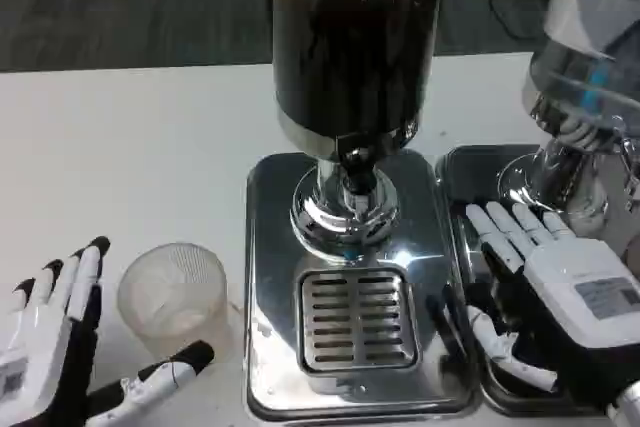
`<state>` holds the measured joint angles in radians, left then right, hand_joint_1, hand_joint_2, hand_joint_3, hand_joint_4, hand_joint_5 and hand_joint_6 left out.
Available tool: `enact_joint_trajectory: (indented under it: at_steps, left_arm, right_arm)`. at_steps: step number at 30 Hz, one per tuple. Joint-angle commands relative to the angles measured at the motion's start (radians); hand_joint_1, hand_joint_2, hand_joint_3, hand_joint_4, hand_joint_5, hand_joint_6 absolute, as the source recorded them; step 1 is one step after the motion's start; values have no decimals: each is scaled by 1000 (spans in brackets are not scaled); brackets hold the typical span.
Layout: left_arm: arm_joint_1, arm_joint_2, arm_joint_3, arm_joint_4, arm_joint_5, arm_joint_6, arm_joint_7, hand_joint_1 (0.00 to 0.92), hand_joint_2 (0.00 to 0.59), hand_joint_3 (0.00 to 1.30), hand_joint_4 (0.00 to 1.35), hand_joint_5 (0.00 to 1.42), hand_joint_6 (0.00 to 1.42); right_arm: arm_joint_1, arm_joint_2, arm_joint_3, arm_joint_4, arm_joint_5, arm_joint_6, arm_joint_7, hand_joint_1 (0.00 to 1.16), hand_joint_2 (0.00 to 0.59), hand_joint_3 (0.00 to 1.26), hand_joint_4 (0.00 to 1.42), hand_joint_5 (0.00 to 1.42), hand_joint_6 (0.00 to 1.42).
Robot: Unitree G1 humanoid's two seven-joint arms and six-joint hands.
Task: Grasp the cup under the faucet to collect the drink, then remove the cup.
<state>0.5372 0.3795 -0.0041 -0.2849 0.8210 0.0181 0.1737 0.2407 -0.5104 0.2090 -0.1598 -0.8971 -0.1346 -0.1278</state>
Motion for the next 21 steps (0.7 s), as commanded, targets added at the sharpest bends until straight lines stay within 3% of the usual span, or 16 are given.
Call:
enact_joint_trajectory:
  at_steps: [1, 8, 13, 19, 21]
  left_arm:
    - [2, 9, 5, 9, -7, -13, 14, 0, 19, 0, 0, 0, 0]
    - [0, 13, 8, 7, -7, -18, 15, 0, 19, 0, 0, 0, 0]
    - [21, -32, 47, 6, -49, -101, 161, 0, 21, 0, 0, 2, 0]
    - [12, -39, 68, 49, -82, -145, 200, 0, 26, 0, 0, 20, 0]
    - [13, -46, 78, 58, -86, -153, 215, 0, 25, 0, 0, 21, 0]
  right_arm:
    - [11, 12, 6, -20, -2, 18, 9, 270, 567, 0, 0, 0, 0]
    - [31, 32, 9, -45, -12, 46, 15, 284, 569, 0, 0, 0, 0]
    - [30, 40, 10, -54, -13, 59, 21, 292, 571, 3, 0, 0, 0]
    - [11, 68, 30, -52, -34, 97, 37, 301, 572, 11, 0, 0, 0]
    - [17, 82, 36, -56, -38, 112, 32, 374, 573, 35, 0, 0, 0]
